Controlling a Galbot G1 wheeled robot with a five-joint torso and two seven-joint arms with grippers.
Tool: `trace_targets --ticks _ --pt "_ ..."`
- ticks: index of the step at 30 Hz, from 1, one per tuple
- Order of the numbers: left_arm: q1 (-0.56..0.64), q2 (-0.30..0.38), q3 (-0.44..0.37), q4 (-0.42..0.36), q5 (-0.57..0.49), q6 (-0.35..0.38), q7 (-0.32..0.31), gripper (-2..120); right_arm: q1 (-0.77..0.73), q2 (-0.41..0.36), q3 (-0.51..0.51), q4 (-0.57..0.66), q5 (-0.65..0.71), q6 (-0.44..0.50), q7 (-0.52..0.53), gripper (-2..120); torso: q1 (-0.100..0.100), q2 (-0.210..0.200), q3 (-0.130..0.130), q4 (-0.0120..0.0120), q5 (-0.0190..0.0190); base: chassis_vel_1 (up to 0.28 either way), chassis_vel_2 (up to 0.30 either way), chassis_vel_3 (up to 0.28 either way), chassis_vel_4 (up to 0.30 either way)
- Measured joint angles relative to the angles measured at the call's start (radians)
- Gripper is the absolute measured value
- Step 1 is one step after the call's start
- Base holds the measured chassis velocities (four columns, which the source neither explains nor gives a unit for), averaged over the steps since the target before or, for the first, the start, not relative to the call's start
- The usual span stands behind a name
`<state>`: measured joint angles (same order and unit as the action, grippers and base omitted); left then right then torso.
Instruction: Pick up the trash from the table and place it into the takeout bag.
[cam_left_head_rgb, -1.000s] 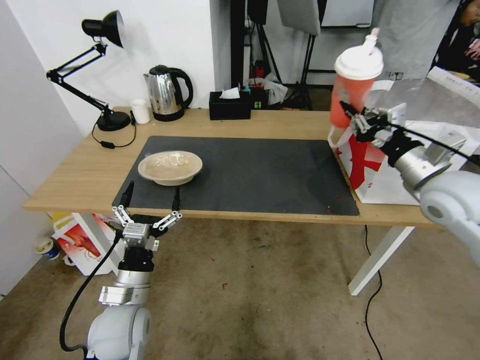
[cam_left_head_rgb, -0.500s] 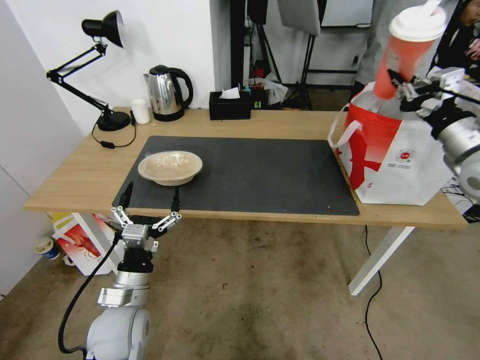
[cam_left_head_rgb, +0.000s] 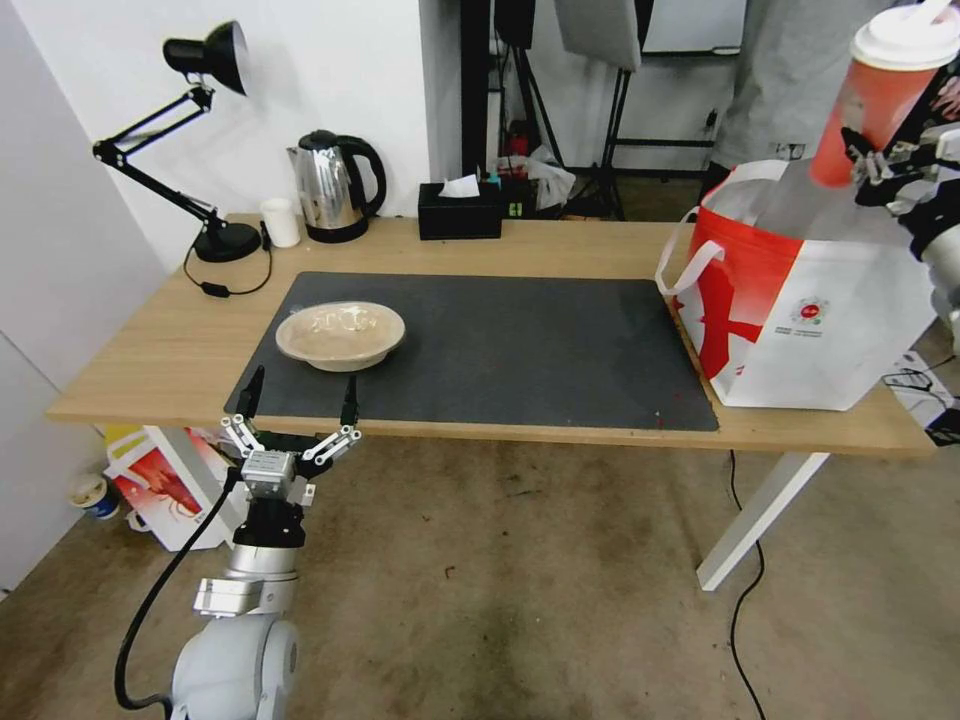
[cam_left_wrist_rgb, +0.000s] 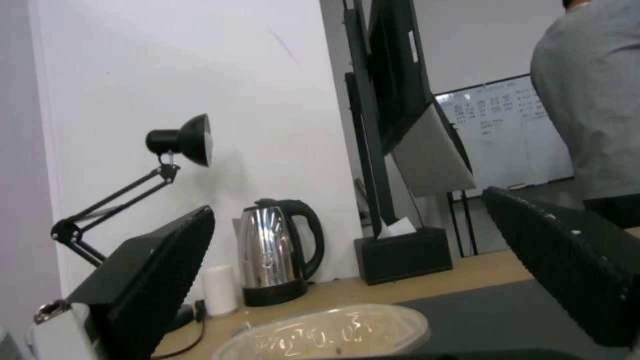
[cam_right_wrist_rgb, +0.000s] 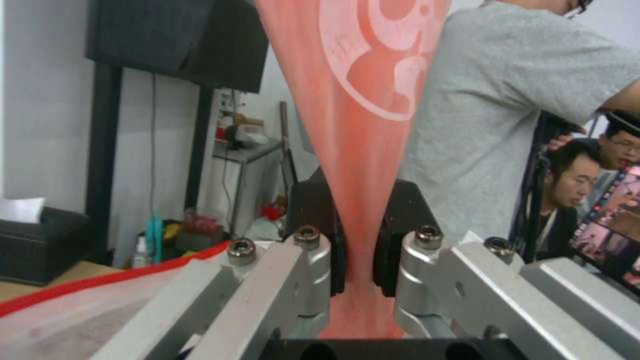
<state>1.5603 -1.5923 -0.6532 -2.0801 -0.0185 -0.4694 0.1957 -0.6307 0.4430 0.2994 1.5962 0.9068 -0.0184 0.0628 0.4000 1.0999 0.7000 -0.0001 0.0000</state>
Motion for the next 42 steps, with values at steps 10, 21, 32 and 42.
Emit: trace_targets --ticks 10,21,32,42 --pt "0.006 0.0 -0.013 0.0 0.0 -0.006 0.0 100 0.091 0.042 -0.068 -0.087 -0.047 -0.03 0.022 6 0.0 0.0 0.0 0.0001 0.0 0.0 0.0 0.0 0.0" --pt "0.001 0.0 -0.013 0.002 0.001 -0.006 0.001 100 0.061 0.048 -0.067 -0.043 -0.058 -0.081 0.041 39 0.0 0.0 0.0 0.0001 -0.0001 0.0 0.0 0.0 0.0" --pt "-0.005 0.001 -0.014 -0.002 0.001 -0.001 0.001 100 0.049 0.05 -0.063 -0.012 -0.058 -0.1 0.045 80 0.0 0.0 0.0 0.0001 0.0 0.0 0.0 0.0 0.0" --pt "-0.006 0.001 -0.015 -0.01 0.001 0.0 0.001 100 0.049 0.042 -0.063 0.01 -0.058 -0.126 0.06 100 0.0 0.0 0.0 0.0001 -0.0001 0.0 0.0 0.0 0.0"
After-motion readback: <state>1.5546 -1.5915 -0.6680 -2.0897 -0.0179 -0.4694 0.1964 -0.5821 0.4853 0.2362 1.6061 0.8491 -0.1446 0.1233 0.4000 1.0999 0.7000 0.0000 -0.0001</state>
